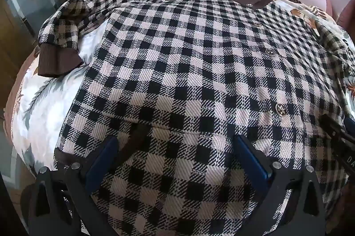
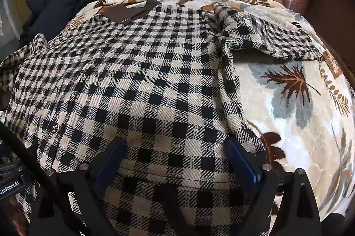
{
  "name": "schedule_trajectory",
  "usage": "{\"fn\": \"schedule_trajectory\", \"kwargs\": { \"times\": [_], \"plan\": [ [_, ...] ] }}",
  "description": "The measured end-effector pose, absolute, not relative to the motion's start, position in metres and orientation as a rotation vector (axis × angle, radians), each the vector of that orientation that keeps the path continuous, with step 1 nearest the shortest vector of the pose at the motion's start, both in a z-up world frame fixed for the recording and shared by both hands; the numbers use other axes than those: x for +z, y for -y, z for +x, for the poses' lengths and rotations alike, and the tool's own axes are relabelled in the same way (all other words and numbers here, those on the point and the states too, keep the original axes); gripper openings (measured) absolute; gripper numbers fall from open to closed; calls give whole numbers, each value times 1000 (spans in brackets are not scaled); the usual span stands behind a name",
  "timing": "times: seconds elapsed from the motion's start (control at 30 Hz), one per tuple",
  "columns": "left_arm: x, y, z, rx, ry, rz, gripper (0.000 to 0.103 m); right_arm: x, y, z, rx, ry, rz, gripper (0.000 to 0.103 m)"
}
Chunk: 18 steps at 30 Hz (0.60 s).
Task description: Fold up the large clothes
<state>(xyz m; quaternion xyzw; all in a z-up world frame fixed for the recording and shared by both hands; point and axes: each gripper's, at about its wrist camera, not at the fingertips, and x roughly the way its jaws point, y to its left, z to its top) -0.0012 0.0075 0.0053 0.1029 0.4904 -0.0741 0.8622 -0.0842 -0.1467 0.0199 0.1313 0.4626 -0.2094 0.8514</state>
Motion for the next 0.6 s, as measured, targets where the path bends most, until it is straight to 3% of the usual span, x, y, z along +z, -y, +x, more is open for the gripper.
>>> {"fn": "schedule_trajectory", "kwargs": {
  "times": [0.6],
  "plan": [
    [12,-13,4,-148,-1012,218,103,22,147,-90,-437,-952,253,97]
  ]
}}
